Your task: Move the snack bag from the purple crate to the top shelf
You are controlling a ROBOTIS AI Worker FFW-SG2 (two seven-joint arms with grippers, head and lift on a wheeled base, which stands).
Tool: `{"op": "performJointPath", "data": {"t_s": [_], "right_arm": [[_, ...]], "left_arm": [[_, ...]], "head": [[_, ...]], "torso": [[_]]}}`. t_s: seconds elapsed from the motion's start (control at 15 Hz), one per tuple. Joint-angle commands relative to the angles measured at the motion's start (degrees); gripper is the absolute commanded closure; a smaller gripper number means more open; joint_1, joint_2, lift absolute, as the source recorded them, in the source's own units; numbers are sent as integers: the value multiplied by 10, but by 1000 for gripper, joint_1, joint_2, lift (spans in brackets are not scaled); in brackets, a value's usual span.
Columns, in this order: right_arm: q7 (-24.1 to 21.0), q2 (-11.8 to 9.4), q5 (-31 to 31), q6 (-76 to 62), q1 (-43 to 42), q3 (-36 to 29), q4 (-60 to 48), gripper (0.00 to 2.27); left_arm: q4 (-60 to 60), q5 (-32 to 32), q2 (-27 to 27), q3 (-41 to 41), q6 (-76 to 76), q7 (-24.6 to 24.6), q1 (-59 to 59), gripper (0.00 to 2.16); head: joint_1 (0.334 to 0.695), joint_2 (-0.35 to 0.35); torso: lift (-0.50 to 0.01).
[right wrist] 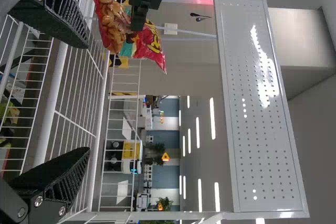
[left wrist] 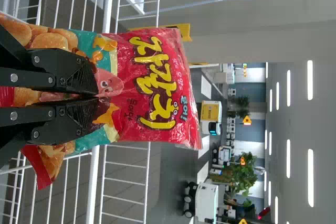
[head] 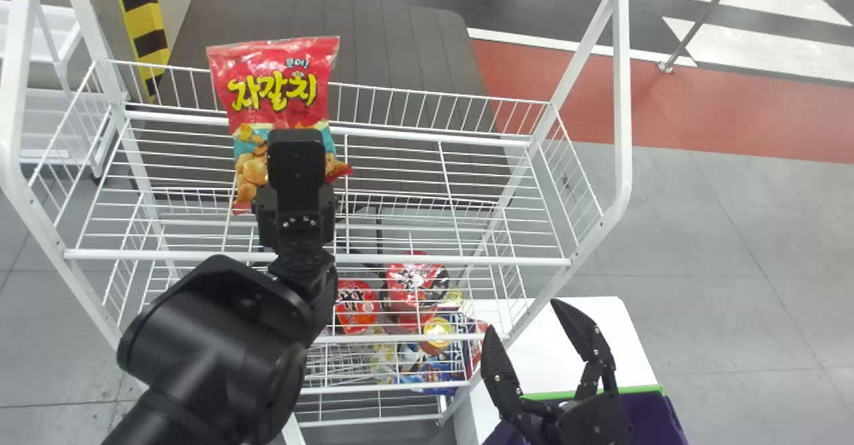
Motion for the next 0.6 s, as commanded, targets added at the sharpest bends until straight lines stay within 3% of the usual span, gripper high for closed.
{"op": "performJointPath", "data": {"t_s": [0.0, 0.53], "right_arm": [[0, 0, 0, -3, 1, 0, 0, 127], [0, 0, 0, -24, 13, 0, -3, 127]], "left_arm": [[0, -13, -1, 2, -14, 5, 7, 1028], [28, -112, -1, 6, -39, 18, 6, 1028]], "head": [[695, -253], [695, -237]], "torso": [[4], [4]]}}
